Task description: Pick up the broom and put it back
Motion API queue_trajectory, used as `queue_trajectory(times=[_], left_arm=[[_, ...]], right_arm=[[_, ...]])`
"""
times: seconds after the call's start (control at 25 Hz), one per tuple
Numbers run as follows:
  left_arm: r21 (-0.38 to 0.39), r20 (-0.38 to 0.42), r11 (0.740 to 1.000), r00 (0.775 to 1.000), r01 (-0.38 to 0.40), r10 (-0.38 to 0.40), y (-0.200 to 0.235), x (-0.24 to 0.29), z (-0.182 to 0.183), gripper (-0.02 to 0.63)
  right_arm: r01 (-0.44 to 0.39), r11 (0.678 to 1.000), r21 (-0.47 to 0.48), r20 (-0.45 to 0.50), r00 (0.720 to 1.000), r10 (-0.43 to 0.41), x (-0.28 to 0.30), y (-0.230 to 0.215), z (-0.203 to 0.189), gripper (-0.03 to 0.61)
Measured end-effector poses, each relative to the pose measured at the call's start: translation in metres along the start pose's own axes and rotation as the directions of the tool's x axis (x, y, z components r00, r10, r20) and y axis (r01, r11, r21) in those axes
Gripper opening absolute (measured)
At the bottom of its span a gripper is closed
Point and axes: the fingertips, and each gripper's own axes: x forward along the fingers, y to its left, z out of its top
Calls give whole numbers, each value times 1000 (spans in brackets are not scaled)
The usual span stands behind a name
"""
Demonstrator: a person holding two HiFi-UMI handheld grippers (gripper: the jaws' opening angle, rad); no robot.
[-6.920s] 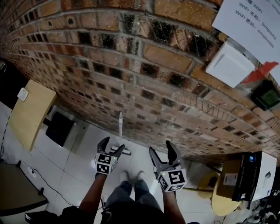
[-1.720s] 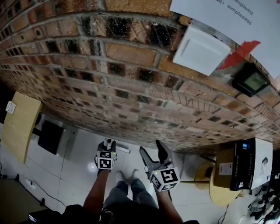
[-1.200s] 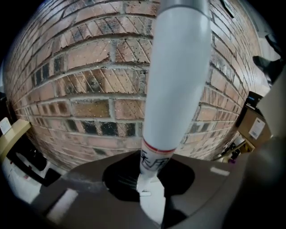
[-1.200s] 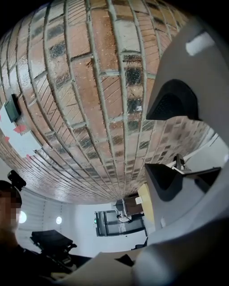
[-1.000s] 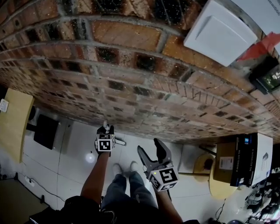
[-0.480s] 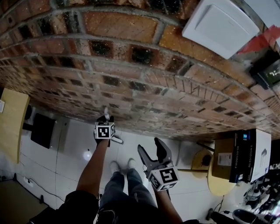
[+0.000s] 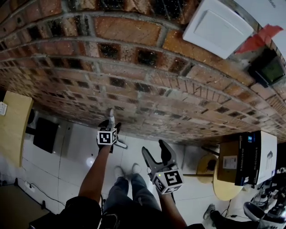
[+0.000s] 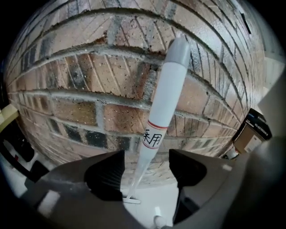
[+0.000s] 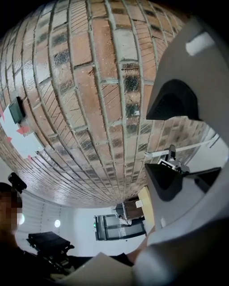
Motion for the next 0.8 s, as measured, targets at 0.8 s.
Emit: queue_trajectory(times=[0.8], left_arm=[[237, 598, 969, 797, -74, -85, -85, -336, 154, 342]], right_arm=[[-5, 992, -128, 228, 973, 35, -43, 87, 98, 314]])
